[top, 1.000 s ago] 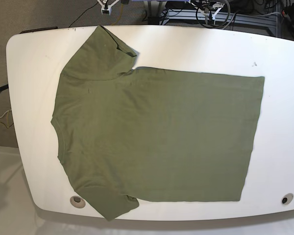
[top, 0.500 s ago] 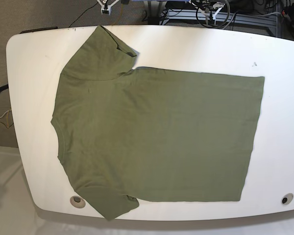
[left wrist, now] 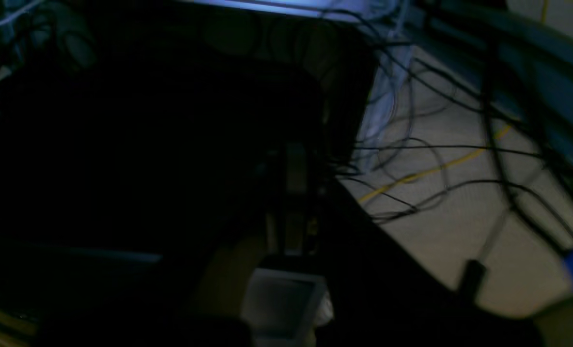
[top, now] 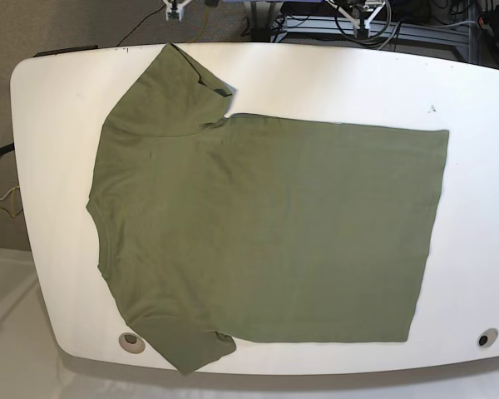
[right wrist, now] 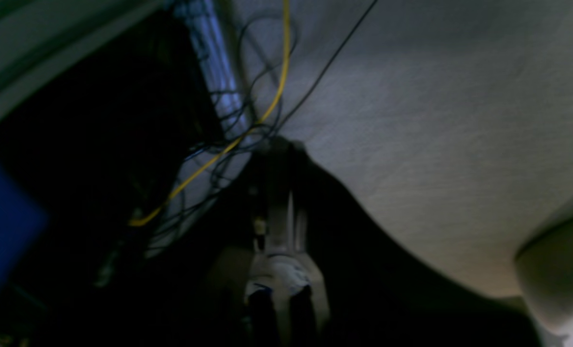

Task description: Fold the T-shirt properly

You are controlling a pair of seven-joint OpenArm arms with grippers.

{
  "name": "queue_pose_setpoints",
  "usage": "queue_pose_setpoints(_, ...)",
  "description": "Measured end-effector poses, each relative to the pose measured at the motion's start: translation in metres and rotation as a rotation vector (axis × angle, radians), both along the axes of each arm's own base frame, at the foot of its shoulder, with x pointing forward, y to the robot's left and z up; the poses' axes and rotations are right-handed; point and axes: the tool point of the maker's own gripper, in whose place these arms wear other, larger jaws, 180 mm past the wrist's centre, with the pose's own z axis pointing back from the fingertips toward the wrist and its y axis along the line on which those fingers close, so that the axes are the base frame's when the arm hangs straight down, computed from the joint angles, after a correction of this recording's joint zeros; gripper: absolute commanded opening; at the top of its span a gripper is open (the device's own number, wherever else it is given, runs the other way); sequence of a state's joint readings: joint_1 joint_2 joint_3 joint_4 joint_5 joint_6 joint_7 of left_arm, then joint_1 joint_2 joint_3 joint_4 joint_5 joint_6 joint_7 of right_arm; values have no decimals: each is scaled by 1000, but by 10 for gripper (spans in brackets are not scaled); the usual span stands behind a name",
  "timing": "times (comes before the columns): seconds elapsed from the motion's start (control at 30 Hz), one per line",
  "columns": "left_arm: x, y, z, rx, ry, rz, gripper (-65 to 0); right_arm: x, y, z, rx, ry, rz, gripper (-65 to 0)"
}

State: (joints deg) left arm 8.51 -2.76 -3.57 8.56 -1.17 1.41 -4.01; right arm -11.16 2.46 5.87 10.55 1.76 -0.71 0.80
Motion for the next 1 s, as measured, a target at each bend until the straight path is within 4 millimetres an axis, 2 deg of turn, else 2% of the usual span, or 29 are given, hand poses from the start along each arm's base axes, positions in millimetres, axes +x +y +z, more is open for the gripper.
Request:
queue_pose_setpoints(0.17, -8, 24, 10, 37, -48, -28, -650, -17, -32, 9, -51, -50, 31, -650)
queue_pose_setpoints(0.27, -7, 36, 19, 53, -104, -49, -650, -16, -54, 17, -86, -103, 61, -650)
queue_pose_setpoints(0.4, -13, 43, 24, 65, -97, -50, -641, -18, -70, 22, -122, -110, 75, -650)
queue_pose_setpoints(0.47, -10, 41, 24, 60, -108, -50, -626, -13, -69, 22, -116, -126, 76, -650)
queue_pose_setpoints(0.57, -7, 37, 23, 52, -104, -41, -612, -5, -56, 19, -95, -136, 70, -650)
queue_pose_setpoints(0.77, -1, 27, 18, 24, -93, -27, -633, 14, -24, 13, -34, -175, 50, -650)
queue_pose_setpoints(0.9, -3, 36, 26, 46, -145, -37, -636, 12, -25, 18, -30, -197, 58, -650)
queue_pose_setpoints(1.0, -18, 45, 33, 66, -129, -40, -633, 1, -33, 22, -42, -185, 67, -650)
